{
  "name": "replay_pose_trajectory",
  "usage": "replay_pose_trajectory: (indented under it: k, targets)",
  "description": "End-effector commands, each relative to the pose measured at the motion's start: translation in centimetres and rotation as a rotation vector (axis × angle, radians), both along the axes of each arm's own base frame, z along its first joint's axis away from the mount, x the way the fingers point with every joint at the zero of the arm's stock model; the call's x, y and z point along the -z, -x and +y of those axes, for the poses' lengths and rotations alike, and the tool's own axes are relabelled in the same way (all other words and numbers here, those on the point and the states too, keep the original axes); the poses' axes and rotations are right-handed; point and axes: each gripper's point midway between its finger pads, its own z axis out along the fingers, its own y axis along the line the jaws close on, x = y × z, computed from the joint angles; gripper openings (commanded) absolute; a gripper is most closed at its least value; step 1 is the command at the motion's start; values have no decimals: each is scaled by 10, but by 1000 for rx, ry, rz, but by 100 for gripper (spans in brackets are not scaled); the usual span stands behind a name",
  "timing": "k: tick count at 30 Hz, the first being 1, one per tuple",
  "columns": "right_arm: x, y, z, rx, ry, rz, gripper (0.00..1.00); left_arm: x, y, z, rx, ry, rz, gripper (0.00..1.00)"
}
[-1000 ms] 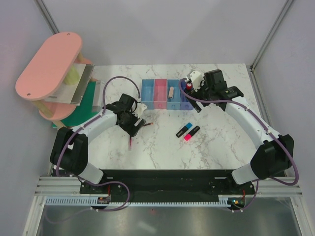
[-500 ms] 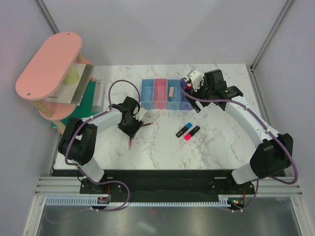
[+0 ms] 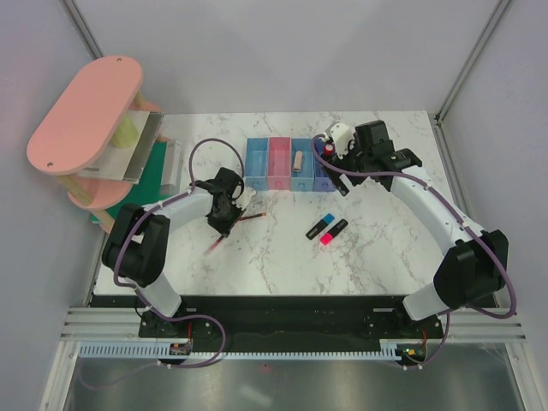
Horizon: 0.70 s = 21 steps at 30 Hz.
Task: Sort the stationery into containers
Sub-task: Pick up the pen from the center of the board, then place the pen in the storage box.
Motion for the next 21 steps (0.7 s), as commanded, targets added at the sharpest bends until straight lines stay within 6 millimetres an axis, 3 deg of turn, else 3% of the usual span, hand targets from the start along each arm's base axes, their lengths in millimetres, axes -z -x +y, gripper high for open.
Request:
replay_pose_trajectory:
  k: [1, 3, 9, 10, 12, 13, 14, 15, 16, 17, 18, 19, 20, 21]
  targets:
    - [-14, -11, 4, 7, -30, -34, 98, -32, -6, -5, -9, 40, -63, 2]
    - [-13, -11, 4, 12, -30, -30, 98, -44, -8, -6, 3, 55, -80, 2]
    - [-11, -13, 2, 19, -30, -23, 98, -110, -23, -30, 105, 179, -183, 2]
    - [-9, -14, 1, 22, -27, -21, 98, -128, -36, -32, 110, 175, -241, 2]
    - [-8, -15, -1, 30, -23, -21, 98, -138, -55, -33, 123, 150, -285, 2]
    - [-6, -17, -4, 43, -17, -21, 98, -158, -73, -33, 109, 135, -351, 2]
    - [-7, -19, -5, 50, -19, -28, 98, -153, -85, -37, 105, 127, -340, 2]
    - [-6, -20, -6, 61, -23, -29, 98, -174, -103, -43, 94, 146, -397, 2]
    - [-3, -21, -10, 77, -22, -29, 98, -181, -114, -47, 89, 157, -414, 2]
    - [-3, -23, -10, 85, -26, -38, 98, -169, -126, -55, 86, 157, -385, 2]
    - [-1, -24, -12, 94, -30, -39, 98, -192, -144, -65, 84, 193, -442, 2]
    - [4, -26, -14, 114, -38, -38, 98, -193, -155, -71, 80, 204, -446, 2]
    - [7, -26, -14, 121, -45, -32, 98, -178, -168, -79, 69, 207, -419, 2]
    - [13, -26, -13, 126, -55, -17, 98, -196, -185, -89, 70, 244, -464, 2]
